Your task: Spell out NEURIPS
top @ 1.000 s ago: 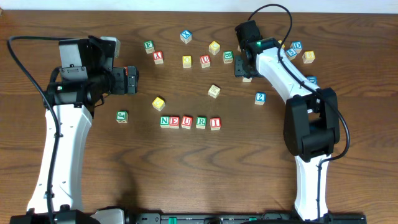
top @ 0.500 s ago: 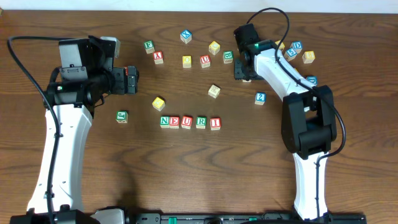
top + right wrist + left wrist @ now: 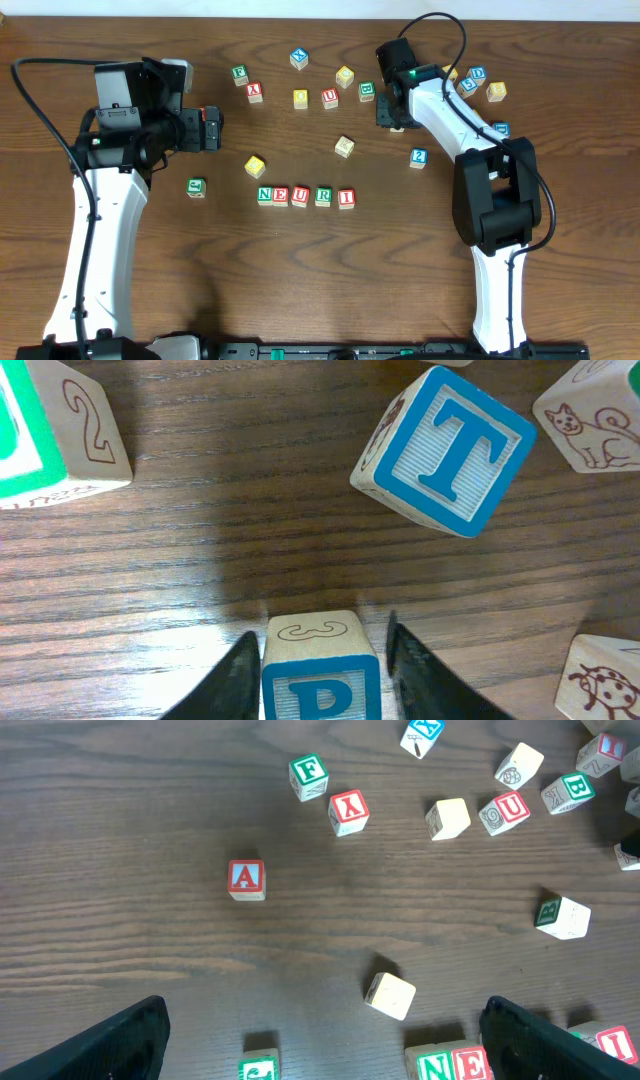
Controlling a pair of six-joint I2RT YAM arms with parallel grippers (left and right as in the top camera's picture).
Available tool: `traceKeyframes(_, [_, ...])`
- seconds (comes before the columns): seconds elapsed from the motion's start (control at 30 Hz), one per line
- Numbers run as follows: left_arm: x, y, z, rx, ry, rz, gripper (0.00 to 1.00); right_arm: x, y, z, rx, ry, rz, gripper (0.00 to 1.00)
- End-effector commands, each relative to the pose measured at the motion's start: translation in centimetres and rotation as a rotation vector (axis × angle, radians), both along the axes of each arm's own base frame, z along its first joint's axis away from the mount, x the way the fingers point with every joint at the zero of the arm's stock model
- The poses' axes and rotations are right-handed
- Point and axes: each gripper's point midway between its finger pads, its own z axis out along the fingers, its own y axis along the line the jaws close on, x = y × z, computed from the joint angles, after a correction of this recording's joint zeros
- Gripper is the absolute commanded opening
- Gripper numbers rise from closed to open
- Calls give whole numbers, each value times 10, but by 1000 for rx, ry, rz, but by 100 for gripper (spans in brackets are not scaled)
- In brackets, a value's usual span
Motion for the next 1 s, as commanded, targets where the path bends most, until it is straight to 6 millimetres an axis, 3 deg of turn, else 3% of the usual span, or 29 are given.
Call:
traceKeyframes(0.0, [3, 0, 11, -8, -26, -3, 98, 4, -3, -1, 1, -6, -18, 32])
traceKeyframes(0.57, [3, 0, 11, -8, -27, -3, 98, 4, -1, -1, 8, -2, -16, 21])
traceKeyframes(0.97, [3, 0, 11, -8, -26, -3, 98, 4, -1, -1, 8, -3, -16, 21])
